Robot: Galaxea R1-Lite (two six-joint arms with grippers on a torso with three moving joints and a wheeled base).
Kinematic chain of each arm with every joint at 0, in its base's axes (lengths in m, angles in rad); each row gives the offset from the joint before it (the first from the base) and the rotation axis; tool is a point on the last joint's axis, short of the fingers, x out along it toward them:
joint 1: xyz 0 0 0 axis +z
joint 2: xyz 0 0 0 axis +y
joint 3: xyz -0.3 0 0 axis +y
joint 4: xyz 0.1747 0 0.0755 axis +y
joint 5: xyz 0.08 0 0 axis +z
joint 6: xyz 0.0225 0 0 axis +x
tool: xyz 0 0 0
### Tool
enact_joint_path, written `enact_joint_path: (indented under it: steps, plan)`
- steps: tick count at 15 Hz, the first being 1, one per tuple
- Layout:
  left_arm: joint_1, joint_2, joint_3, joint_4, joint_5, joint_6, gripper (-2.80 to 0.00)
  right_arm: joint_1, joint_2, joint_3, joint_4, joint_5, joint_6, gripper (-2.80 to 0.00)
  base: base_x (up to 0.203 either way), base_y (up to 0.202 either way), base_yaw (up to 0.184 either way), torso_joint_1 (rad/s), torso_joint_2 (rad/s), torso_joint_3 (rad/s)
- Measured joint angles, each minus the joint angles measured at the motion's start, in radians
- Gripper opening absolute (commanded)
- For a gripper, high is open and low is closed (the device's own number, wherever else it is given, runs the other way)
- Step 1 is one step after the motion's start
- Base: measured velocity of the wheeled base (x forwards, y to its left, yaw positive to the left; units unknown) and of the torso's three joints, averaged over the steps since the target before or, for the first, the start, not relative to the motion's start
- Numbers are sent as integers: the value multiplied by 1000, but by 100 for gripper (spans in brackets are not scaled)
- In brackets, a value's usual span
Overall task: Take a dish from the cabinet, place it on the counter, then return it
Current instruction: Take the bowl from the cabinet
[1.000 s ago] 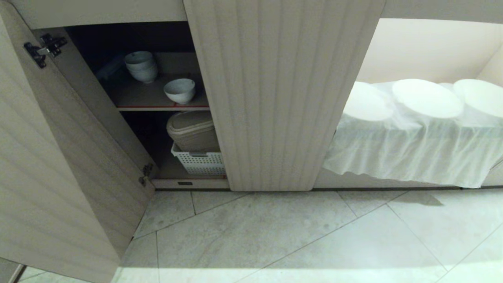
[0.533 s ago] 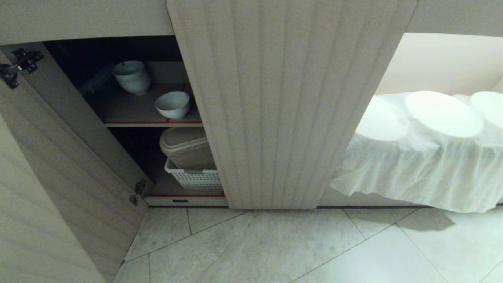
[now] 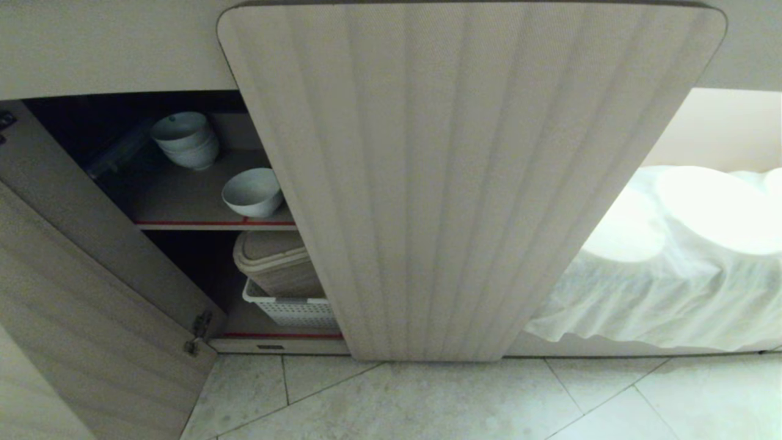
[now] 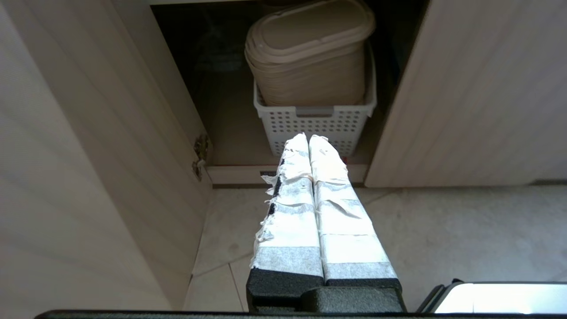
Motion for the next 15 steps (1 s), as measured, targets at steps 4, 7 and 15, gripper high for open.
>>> enact_joint_path:
  steps: [4,7,15]
  plan:
    - [0,0,0,0,1,-1,-280,0,0,0,0,0,0,-280,0,0,0,0,0,0]
    - [0,0,0,-1,-4,-2,-280,0,0,0,0,0,0,-280,0,0,0,0,0,0]
    - [1,0,0,1,-4,-3,-280,0,0,0,0,0,0,-280,0,0,0,0,0,0]
